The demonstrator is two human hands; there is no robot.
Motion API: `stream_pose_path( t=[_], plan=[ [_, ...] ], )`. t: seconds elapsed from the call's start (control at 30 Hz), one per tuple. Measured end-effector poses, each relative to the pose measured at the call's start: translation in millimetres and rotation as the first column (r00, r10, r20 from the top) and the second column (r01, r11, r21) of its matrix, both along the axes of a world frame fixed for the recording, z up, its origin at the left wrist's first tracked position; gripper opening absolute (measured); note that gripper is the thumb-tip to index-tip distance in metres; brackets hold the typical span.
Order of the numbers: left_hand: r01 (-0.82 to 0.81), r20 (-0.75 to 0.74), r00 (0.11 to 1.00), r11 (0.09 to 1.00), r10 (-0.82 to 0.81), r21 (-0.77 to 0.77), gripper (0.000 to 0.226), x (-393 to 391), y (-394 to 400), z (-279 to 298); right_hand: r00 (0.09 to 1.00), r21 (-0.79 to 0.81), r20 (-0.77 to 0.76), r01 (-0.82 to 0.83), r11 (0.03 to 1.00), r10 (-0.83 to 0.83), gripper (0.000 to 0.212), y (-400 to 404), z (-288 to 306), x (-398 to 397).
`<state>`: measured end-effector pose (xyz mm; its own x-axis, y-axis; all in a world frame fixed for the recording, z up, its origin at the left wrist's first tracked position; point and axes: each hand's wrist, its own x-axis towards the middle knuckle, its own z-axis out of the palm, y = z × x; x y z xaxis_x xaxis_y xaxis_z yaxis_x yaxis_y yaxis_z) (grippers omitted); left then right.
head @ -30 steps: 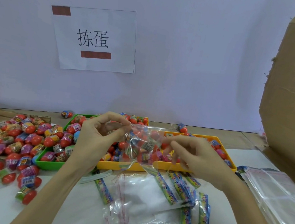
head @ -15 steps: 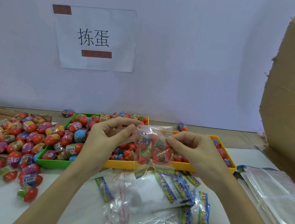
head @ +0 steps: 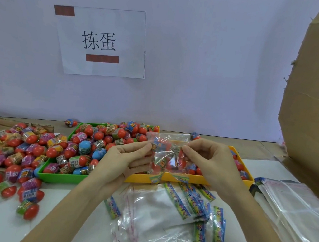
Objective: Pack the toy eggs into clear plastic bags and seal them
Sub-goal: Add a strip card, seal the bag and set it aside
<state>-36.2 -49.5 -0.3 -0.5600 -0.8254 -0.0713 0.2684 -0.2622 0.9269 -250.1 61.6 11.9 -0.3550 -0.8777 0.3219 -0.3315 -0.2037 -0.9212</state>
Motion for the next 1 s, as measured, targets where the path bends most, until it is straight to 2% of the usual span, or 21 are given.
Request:
stream_pose_path(
  t=[0.17,0.3,0.4,0.47,0.5,0.57,0.6,0.63,0.7,0.77,0.8,1.0],
  plan=[
    [-0.021,-0.045,0.999,0.999,0.020,-0.030,0.031,-2,3,0,0.996,-0.036,-0.085,0.005,0.999,-0.008,0.009,-1,-1,1],
    [-0.108,-0.040,0.994,0.965,0.102,-0.240,0.029,-4,8,1,0.995,-0.038,-0.090,0.028,0.999,-0.032,0.008,-1,0,0],
    [-0.196,-0.065,0.980,0.890,0.186,-0.411,0.023,-3,11,2,1.000,-0.023,0.017,-0.006,1.000,0.006,0.013,1,1,0],
    [-0.231,-0.087,0.971,0.777,0.223,-0.586,0.023,-3,13,2,0.990,0.080,0.135,0.019,0.997,-0.030,0.025,1,0,-2],
    [-0.226,-0.096,0.970,0.690,0.223,-0.687,0.023,-3,14,2,0.971,0.191,0.239,-0.034,0.981,-0.013,0.040,1,2,-4],
    [-0.190,-0.100,0.972,0.463,0.212,-0.866,0.023,-4,17,0,0.877,0.406,0.473,-0.298,0.864,0.080,0.073,4,7,-8],
    [-0.167,-0.097,0.971,0.334,0.217,-0.928,0.022,-5,18,-1,0.812,0.440,0.568,-0.440,0.782,0.137,0.083,6,9,-9],
    [-0.148,-0.100,0.969,0.211,0.224,-0.966,0.020,-6,19,-2,0.753,0.428,0.631,-0.540,0.724,0.189,0.086,7,9,-11],
    [-0.102,-0.091,0.971,0.039,0.221,-0.994,0.020,-8,20,-4,0.697,0.332,0.668,-0.593,0.733,0.261,0.066,6,9,-11],
    [-0.044,-0.049,0.978,-0.030,0.204,-0.999,0.020,-8,17,-5,0.707,0.216,0.653,-0.518,0.827,0.272,0.041,3,7,-10],
    [-0.020,-0.029,0.978,-0.049,0.207,-0.999,0.019,-8,15,-6,0.723,0.182,0.644,-0.462,0.868,0.250,0.036,2,5,-11],
    [0.068,0.014,0.944,-0.155,0.331,-0.986,0.011,-1,-2,-9,0.797,0.159,0.591,-0.271,0.950,0.128,0.038,-4,0,-16]
  ],
)
